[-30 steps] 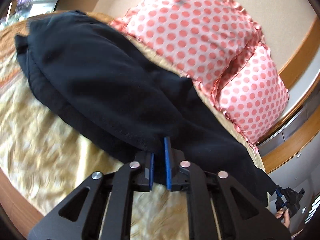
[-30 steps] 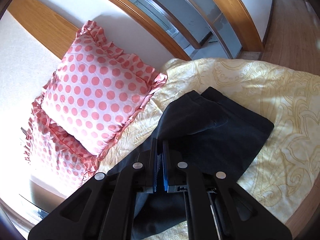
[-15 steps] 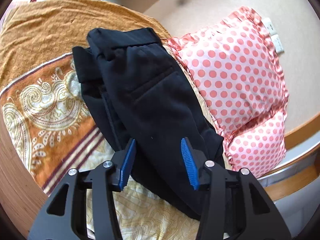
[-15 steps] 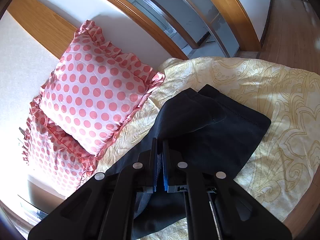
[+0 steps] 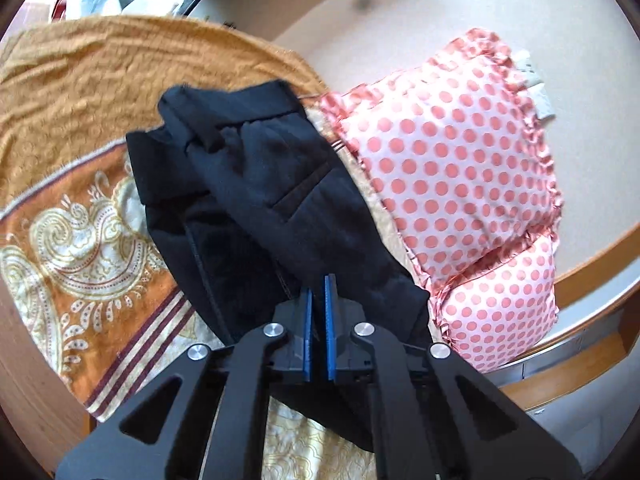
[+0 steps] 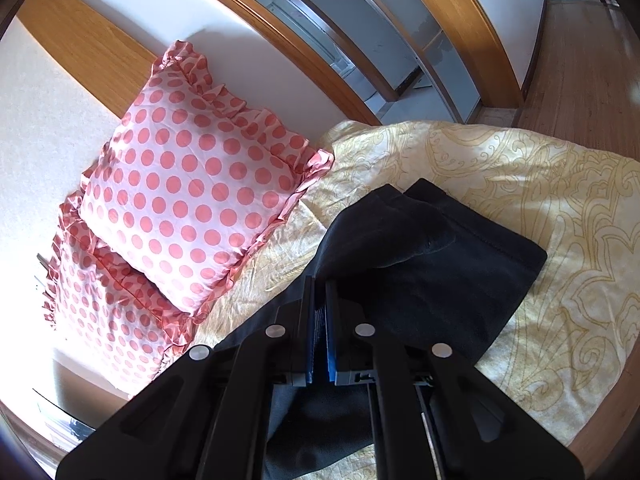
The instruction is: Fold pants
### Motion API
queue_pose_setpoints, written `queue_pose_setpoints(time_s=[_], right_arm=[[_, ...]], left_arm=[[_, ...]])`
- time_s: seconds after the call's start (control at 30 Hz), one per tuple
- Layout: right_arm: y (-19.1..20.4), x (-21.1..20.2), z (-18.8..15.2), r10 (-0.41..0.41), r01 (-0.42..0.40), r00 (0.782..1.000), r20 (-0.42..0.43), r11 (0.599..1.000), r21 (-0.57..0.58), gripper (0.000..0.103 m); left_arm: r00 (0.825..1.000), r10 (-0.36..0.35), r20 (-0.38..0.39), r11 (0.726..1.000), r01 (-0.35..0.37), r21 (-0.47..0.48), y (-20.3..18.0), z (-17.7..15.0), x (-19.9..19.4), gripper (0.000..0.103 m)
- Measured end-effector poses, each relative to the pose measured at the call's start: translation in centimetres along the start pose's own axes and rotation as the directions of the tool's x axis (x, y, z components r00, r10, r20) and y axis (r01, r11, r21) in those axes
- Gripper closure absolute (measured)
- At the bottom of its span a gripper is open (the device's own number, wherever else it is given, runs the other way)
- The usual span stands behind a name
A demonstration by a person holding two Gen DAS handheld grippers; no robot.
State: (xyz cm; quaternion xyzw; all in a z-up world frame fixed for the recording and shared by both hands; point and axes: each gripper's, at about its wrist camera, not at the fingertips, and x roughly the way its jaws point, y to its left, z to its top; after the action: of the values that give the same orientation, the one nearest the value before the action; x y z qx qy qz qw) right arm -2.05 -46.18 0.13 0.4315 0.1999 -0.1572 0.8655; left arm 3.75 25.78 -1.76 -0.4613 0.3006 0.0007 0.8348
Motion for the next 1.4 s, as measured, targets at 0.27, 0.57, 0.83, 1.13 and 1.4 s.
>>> queue_pose_setpoints(time_s=[0.27, 0.57, 0.83, 1.13, 1.4], right_arm=[[-2.1, -0.1, -1.2, -0.055, 0.056, 0.998, -0.038, 0.998, 0.030, 0.098], [-4.8, -3.1, 0.0, -0.057, 0.066, 0.996, -0.062, 0.988, 0.141, 0.039], [-5.7, 0.8, 0.9, 0.043, 0.009, 0.985, -0.167, 0.955, 0.297, 0.036], [-5.3, 4.9, 2.4, -0.099, 0.128, 0.983, -0.152, 0.973, 0.194, 0.092], [-2.1, -2.5, 3.6, -0.124, 0.131, 0.987, 0.102, 0.990, -0.060, 0.099]], left_arm=[[0.996, 0.063, 0.064, 0.998, -0.063, 0.002, 2.3, -2.7, -1.0, 0.100], [0.936, 0.149, 0.318, 0.962, -0.211, 0.171, -0.5, -3.2, -4.6, 0.023], [0.970, 0.044, 0.240, 0.908, -0.139, 0.395, -6.1, -5.4, -3.6, 0.016], [1.000, -0.013, 0.029, 0.861, -0.004, 0.508, -9.9, -8.6, 1.4, 0.015], [1.000, -0.011, -0.014, 0.846, 0.017, 0.533, -10.5, -9.4, 2.7, 0.015]])
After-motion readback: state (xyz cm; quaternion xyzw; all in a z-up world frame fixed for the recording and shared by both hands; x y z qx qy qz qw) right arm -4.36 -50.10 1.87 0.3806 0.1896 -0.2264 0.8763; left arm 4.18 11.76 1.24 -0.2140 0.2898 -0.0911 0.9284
